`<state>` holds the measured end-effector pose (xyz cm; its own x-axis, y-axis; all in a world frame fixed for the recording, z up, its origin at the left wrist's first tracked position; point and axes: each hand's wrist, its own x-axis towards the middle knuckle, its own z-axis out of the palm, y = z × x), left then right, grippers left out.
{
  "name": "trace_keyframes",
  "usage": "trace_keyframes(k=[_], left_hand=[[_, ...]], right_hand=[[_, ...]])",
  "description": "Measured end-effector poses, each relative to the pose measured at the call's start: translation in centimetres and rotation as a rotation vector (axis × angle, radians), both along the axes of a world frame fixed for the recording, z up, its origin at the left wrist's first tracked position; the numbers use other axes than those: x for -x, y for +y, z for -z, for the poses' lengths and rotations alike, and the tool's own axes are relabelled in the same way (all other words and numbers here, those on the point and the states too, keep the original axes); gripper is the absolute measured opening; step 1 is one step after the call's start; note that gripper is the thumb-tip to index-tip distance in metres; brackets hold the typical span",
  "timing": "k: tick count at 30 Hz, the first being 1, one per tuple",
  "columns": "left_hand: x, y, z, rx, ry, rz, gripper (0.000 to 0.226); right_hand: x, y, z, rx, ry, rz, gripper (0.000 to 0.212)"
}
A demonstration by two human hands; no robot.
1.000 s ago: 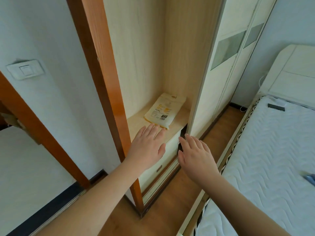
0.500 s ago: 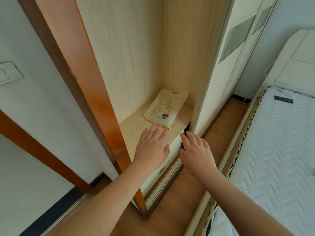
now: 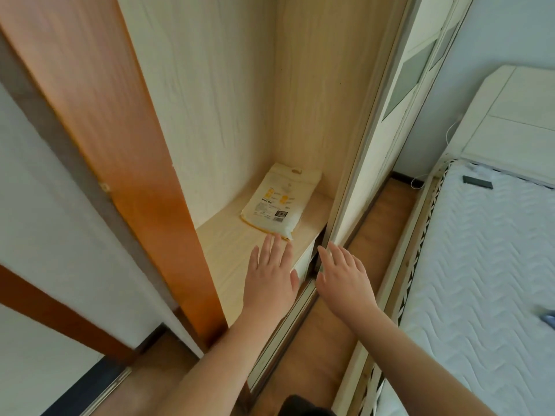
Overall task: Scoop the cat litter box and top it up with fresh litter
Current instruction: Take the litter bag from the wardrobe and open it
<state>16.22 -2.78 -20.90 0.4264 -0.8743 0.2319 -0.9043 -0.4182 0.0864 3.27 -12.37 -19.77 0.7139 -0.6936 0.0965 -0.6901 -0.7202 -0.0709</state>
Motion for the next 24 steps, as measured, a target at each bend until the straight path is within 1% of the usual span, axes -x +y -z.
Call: trace_keyframes(k=[9,13,15,18,20,24], left_hand=[[-1.4,-5.7,2.4,-0.002,0.068,-0.082,0.052],[-2.5,-10.1,4.9,-0.032,0.109,-0.132,0.048],[-3.1,-12.7,5.9,-0.040,0.137,-0.208,0.047],[-5.2,-16.6,6.8,-0.036,0.115,-0.271,0.048],[-6.9,-18.8,7.2,-0.030,0.073,-0.257,0.048],[-10.2,-22.3,7.9,-0.080,0.041,-0.146,0.053]], right_hand=[[-2.9,-6.1,2.7,-0.060,0.031,-0.057,0.057],[-4.7,-10.6,4.4,-0.076,0.033,-0.096,0.057],[-5.6,-13.4,5.4,-0.097,0.031,-0.115,0.057],[-7.2,-17.5,6.4,-0.100,0.004,-0.159,0.057],[-8.3,-20.2,6.8,-0.105,0.006,-0.204,0.057],[-10.2,-24.4,7.9,-0.116,-0.003,-0.251,0.058]])
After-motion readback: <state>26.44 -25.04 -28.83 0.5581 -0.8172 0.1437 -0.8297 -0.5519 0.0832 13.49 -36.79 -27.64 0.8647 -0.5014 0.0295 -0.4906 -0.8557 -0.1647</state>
